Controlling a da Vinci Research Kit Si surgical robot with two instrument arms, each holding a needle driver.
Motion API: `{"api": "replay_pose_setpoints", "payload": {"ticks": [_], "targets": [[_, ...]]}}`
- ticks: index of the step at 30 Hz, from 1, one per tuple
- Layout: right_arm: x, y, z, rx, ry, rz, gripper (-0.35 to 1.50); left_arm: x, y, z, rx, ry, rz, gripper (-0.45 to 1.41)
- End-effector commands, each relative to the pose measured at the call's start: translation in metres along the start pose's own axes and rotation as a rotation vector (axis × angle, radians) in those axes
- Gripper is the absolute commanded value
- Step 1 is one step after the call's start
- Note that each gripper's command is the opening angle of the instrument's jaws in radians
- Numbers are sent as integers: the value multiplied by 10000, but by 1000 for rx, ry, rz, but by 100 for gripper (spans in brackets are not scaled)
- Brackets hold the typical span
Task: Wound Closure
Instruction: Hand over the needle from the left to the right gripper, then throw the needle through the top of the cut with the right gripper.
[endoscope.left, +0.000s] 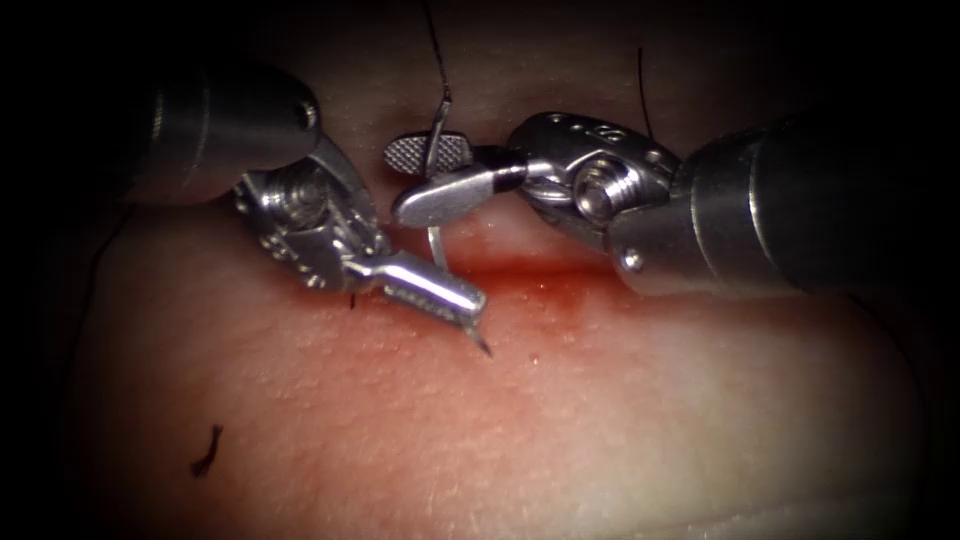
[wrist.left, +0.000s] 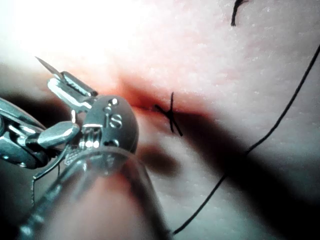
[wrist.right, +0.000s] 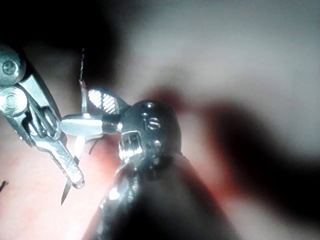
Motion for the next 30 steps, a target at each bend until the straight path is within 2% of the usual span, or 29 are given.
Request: {"api": "replay_pose_setpoints", "payload": {"ticks": [1, 2, 11, 12, 13, 14, 15, 17, 19, 21, 24, 28, 29, 30], "targets": [[-2, 4, 6, 1, 1, -2, 20, -7, 1, 4, 1, 1, 3, -45], [-2, 5, 6, 1, 1, -3, -34, -7, 1, 4, 1, 1, 3, -45], [5, 10, 3, -20, 53, 1, -35, -6, 2, 5, 0, 4, -12, -45], [6, 10, 2, -18, 55, 8, -35, -6, 2, 4, -5, 6, -48, 7], [7, 10, 1, -17, 58, 3, -35, -6, 2, 4, -5, 7, -66, 26], [8, 10, -1, -24, 62, 5, -35, -7, 2, 3, -3, 11, -119, 52], [11, 11, -4, -31, 74, 1, -35, -8, 2, 0, -5, -4, -214, 78], [13, 12, -8, -57, 91, -8, -35, -7, 3, -5, -6, -38, -309, 96], [14, 12, -12, -95, 101, -7, -35, -6, 3, -8, 13, -62, -337, 111], [15, 13, -16, -148, 112, -14, -35, -4, 4, -12, 35, -89, -371, 120], [14, 12, -22, -214, 126, -21, -35, 2, 6, -20, 54, -137, -409, 120], [13, 11, -27, -259, 138, -28, -35, 7, 10, -40, 101, -234, -589, 101], [12, 11, -29, -271, 143, -30, -35, 4, 14, -47, 131, -326, -666, 91], [12, 11, -30, -276, 147, -32, -35, 2, 16, -50, 150, -370, -684, 86]]}}
